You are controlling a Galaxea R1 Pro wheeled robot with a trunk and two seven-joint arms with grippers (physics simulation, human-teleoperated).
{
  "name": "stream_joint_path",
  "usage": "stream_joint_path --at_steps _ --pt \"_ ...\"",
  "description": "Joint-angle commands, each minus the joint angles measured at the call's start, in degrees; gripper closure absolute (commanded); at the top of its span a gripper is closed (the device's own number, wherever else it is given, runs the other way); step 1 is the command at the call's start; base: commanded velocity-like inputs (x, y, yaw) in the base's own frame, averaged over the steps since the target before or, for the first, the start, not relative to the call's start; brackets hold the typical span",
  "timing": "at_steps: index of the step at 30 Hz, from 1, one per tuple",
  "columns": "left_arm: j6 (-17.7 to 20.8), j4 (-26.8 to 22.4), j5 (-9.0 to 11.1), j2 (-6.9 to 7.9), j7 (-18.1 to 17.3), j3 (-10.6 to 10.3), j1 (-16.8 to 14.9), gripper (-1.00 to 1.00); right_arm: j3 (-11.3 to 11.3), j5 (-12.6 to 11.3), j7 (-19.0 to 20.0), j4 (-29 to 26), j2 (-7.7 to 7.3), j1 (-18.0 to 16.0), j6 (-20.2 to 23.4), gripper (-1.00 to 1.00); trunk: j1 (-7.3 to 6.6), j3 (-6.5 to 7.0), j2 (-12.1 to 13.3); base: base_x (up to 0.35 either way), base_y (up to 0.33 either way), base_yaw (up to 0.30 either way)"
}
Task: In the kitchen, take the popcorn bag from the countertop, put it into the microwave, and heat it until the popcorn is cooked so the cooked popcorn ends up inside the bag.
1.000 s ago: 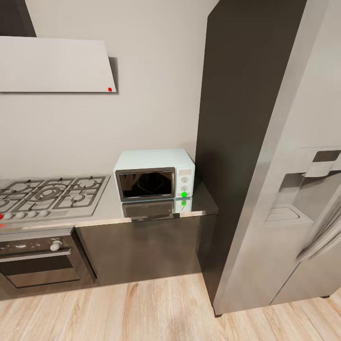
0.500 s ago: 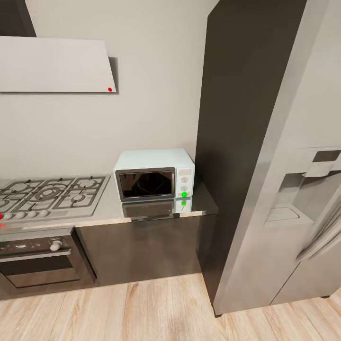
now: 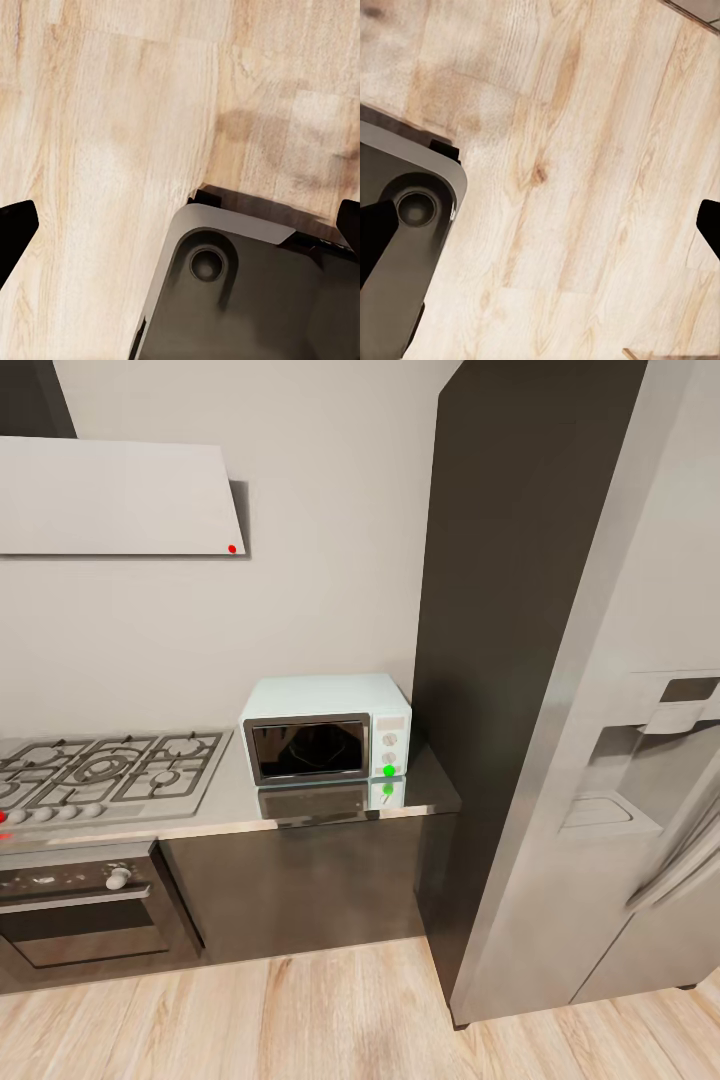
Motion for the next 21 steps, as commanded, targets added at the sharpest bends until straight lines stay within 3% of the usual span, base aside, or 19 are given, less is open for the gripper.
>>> stream_joint_path --at_steps 1,21 --pt "-0.17 0.01 0.01 -0.02 0.16 0.05 -0.04 -1.00 0.43 -0.61 -0.18 -0.03 -0.03 -0.04 -0.22 -1.00 0.03 -0.11 -0.10 0.000 0.000 0.000" --pt "-0.17 0.01 0.01 -0.02 0.16 0.05 -0.04 -1.00 0.43 -0.61 -0.17 -0.03 -0.03 -0.05 -0.22 -1.00 0.03 -0.11 -0.10 0.000 0.000 0.000"
